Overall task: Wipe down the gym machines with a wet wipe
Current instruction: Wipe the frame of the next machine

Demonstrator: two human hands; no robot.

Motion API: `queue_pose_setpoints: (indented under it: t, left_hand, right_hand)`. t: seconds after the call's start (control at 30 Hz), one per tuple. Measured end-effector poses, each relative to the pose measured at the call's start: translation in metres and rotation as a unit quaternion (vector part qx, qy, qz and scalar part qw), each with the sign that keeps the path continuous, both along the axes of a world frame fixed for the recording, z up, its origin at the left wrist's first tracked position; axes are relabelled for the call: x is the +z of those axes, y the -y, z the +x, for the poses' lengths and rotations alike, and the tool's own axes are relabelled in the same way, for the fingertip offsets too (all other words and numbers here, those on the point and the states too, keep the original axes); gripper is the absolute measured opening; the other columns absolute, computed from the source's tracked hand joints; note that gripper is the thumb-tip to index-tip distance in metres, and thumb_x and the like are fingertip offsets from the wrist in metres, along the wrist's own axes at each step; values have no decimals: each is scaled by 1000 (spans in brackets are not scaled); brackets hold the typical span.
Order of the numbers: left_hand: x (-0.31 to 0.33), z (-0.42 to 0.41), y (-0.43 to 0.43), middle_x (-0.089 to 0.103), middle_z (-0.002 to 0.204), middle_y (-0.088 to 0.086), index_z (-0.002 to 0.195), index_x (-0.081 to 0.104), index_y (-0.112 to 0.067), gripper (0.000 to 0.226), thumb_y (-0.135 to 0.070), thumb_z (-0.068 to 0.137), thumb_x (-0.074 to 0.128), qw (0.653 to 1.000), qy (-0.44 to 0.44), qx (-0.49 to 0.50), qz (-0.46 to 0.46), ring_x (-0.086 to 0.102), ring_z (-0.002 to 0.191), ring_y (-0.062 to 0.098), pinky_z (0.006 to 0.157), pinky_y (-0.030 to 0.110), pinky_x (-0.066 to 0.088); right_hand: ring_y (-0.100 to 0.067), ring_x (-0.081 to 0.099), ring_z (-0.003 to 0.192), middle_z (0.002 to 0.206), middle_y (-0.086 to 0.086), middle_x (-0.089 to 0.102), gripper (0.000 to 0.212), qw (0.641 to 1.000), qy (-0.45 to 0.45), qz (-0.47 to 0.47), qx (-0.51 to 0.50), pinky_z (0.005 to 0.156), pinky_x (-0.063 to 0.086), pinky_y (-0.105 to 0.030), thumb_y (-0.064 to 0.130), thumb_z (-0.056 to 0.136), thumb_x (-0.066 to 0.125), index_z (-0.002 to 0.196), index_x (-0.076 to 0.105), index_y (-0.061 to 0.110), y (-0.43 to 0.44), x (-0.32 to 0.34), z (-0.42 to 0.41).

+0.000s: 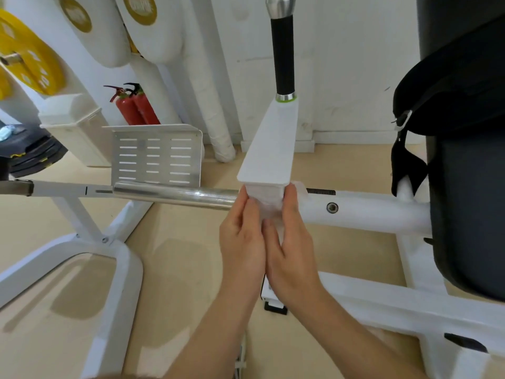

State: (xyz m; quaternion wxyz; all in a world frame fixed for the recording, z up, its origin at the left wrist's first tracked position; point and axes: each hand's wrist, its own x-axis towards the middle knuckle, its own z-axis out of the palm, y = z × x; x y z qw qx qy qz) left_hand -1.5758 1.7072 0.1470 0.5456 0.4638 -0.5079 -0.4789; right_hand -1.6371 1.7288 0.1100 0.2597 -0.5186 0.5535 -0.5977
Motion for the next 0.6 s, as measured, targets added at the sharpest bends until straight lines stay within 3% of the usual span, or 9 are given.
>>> queue_pose_setpoints:
  t: [0.1,0.2,0.27,0.33,0.4,0.47,0.53,0.57,0.6]
  left_hand:
    - [-22,3,-2,72,96,-19,120,63,-33,31,-21,103,40,994,106,-23,-7,66,90,-2,76,15,50]
    - [-41,19,-2,71,92,-19,115,63,-40,34,-17,100,43,966,233,-108,35,65,86,0,77,23,48]
    - [-36,29,-2,71,103,-20,121,62,-37,46,-4,94,45,959,236,-149,49,65,98,0,90,26,49]
    - [-20,31,2,70,110,-16,124,63,-31,56,8,88,43,967,203,-154,31,63,108,2,95,26,48]
    - [-2,29,10,72,106,-13,120,64,-30,51,7,90,44,973,178,-143,-10,65,103,6,91,25,51]
    - [2,31,21,72,102,-15,117,65,-31,42,-1,93,49,969,194,-147,-52,66,98,7,86,27,52]
    - [-6,40,33,70,107,-19,125,62,-29,38,-10,93,58,958,213,-181,-65,65,102,3,91,27,50]
    - [-12,46,41,69,110,-19,128,60,-29,40,-15,91,63,951,223,-202,-66,65,104,2,95,29,50]
    - [-17,51,50,69,110,-20,127,61,-30,41,-19,88,68,946,228,-218,-68,65,103,2,95,31,51]
  right_hand:
    - [-24,54,121,146,-10,45,63,997,-62,48,-15,97,47,-34,28,98,28,152,-2,31,0,-28,1]
    - [-22,62,94,133,-17,55,71,991,-40,125,-3,78,50,-31,23,89,29,146,-8,45,-10,-44,0]
    - [-11,56,75,122,-15,61,79,992,-16,127,0,67,47,-25,20,82,32,140,-10,54,-14,-36,0]
    - [-5,55,68,119,-2,61,82,996,-4,84,12,61,43,-19,17,82,35,145,-5,50,-13,-20,-1]
    - [-10,59,72,113,5,62,80,999,3,49,6,61,45,-22,11,89,41,151,-1,39,-14,-8,-4]
    - [-9,60,89,109,5,64,73,999,5,45,-10,70,47,-20,10,98,46,153,5,34,-13,-9,-6]
    - [5,60,99,112,30,62,67,996,52,57,-35,81,45,-11,29,97,53,152,17,36,-9,-14,-8]
    - [6,61,104,116,34,61,68,993,84,59,-55,90,46,-16,37,92,58,150,24,37,-6,-14,-8]
    - [2,61,110,124,27,61,68,989,114,59,-78,95,47,-26,40,86,63,147,32,38,-1,-13,-8]
